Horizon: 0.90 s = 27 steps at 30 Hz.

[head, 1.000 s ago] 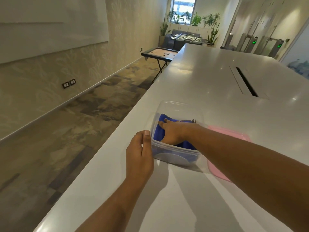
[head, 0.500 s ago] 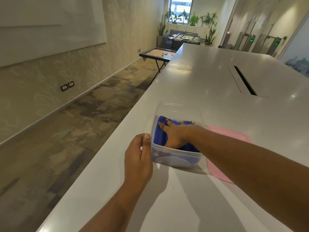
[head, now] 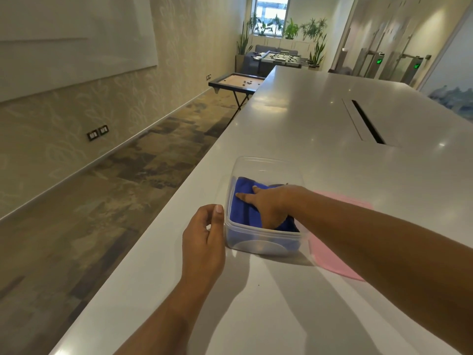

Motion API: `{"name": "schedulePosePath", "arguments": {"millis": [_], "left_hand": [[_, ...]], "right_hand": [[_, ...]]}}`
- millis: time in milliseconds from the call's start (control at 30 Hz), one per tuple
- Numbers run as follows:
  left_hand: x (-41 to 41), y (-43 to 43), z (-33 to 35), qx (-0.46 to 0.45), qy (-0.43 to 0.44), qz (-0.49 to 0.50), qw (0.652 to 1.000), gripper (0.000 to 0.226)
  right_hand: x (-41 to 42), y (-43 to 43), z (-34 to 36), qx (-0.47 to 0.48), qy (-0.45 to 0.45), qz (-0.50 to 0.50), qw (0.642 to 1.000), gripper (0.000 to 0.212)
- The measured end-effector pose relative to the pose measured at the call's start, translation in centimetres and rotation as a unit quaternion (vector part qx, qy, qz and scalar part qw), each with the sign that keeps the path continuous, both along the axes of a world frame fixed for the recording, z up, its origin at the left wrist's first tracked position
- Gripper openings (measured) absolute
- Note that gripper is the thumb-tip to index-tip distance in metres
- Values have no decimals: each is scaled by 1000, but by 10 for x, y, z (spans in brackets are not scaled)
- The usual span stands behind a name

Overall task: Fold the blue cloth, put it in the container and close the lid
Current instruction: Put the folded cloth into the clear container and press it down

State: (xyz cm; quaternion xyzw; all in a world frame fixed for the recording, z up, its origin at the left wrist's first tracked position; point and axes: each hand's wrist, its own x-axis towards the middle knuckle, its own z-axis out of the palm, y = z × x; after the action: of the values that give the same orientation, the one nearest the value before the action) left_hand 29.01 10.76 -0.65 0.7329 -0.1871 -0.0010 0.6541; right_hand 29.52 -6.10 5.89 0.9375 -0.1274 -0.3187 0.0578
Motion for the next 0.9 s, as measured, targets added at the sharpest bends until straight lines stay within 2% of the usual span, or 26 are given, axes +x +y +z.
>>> {"name": "schedulePosePath", "arguments": {"millis": [133, 233, 333, 433, 500, 600, 667, 733, 800, 867, 900], "left_hand": [[-1, 0, 2, -2, -5, -1, 1000, 23], [0, 1, 2, 4, -6, -2, 1000, 19], [2, 1, 0, 14, -9, 3, 1000, 18], [2, 1, -1, 10, -7, 0, 1000, 22], [2, 1, -1, 11, -6, 2, 1000, 23], [2, 1, -1, 19, 1, 6, 1000, 20], [3, 0, 0, 20, 5, 6, 1000, 20], [3, 1, 1, 18, 7, 4, 1000, 20], [3, 2, 1, 13, 9, 0, 1000, 25], [3, 2, 2, 7, 8, -4, 1000, 38], [2, 2, 2, 4, 8, -7, 1000, 43]], "right_hand": [[-6, -5, 2, 15, -22, 12, 1000, 111], [-8, -12, 20, 28, 7, 23, 999, 111], [-11, -15, 25, -19, 30, 48, 998, 112], [-17, -8, 6, -71, -2, 72, 995, 98], [-19, -6, 0, -72, -29, 78, 994, 90], [-25, -6, 19, -6, -59, 59, 996, 90], [-35, -5, 39, 70, -150, 12, 986, 92], [-51, -3, 58, 161, -311, -51, 935, 82], [-73, -7, 67, 218, -475, -114, 845, 52], [-98, -14, 63, 213, -594, -182, 754, 18], [-111, -17, 56, 197, -627, -215, 722, 7]]}}
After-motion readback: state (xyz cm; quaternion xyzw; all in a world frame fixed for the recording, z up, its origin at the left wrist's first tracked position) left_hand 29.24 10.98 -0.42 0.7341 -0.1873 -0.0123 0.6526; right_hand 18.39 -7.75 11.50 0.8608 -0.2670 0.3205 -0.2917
